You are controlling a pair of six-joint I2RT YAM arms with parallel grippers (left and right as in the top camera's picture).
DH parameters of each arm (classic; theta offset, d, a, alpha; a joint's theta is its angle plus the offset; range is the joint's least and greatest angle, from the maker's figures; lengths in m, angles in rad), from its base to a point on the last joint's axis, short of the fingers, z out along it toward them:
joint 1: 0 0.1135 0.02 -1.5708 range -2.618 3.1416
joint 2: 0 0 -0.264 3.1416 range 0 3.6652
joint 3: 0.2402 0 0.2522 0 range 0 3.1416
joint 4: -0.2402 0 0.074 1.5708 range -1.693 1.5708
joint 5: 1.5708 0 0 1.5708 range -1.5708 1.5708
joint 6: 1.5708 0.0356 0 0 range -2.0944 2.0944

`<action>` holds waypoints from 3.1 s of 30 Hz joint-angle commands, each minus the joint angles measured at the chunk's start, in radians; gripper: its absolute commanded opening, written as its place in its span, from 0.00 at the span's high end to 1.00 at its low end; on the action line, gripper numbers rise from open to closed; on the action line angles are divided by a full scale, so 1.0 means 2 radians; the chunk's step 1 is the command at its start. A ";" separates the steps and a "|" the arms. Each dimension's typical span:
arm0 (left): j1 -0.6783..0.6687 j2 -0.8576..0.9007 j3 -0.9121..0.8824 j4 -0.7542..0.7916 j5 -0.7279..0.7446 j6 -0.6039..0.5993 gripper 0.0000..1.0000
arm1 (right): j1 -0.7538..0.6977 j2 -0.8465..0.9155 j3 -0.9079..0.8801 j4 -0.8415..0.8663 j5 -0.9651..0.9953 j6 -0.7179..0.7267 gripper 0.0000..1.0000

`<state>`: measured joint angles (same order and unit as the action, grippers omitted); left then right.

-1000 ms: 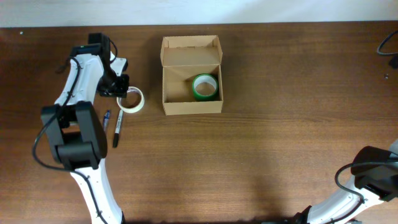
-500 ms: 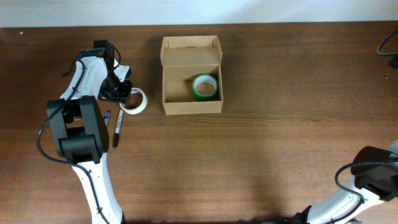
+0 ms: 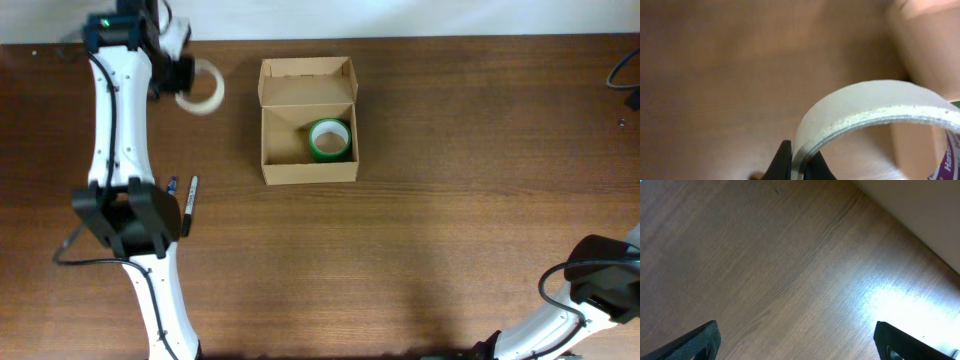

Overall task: Pack container
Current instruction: 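Lift the white tape and place it into the box, then return the left gripper and grasp the orange box cutter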

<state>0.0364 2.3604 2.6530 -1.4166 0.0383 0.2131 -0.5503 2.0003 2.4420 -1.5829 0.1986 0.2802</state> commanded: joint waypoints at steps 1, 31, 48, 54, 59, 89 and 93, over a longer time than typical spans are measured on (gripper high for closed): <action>-0.037 -0.009 0.071 -0.022 0.010 0.009 0.96 | 0.000 0.002 -0.003 0.000 0.006 -0.002 0.01; -0.239 0.109 0.008 -0.034 -0.009 0.077 0.97 | 0.000 0.002 -0.003 0.000 0.006 -0.002 0.01; -0.239 0.149 0.008 0.006 -0.018 0.076 0.97 | 0.000 0.002 -0.003 0.000 0.006 -0.002 0.01; -0.238 0.149 0.008 0.007 -0.019 0.076 0.72 | 0.000 0.002 -0.003 0.000 0.006 -0.002 0.01; -0.238 0.144 0.008 -0.012 -0.031 0.074 0.44 | 0.000 0.002 -0.003 0.000 0.006 -0.002 0.01; 0.059 -0.380 -0.482 0.063 -0.045 -0.044 0.31 | 0.000 0.002 -0.003 0.000 0.006 -0.002 0.01; 0.112 -0.355 -0.558 0.100 -0.037 -0.054 0.31 | 0.000 0.002 -0.003 0.000 0.006 -0.002 0.01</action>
<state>0.2043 1.6451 1.5993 -1.2526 -0.0963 0.1383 -0.5503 2.0003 2.4420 -1.5826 0.1982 0.2798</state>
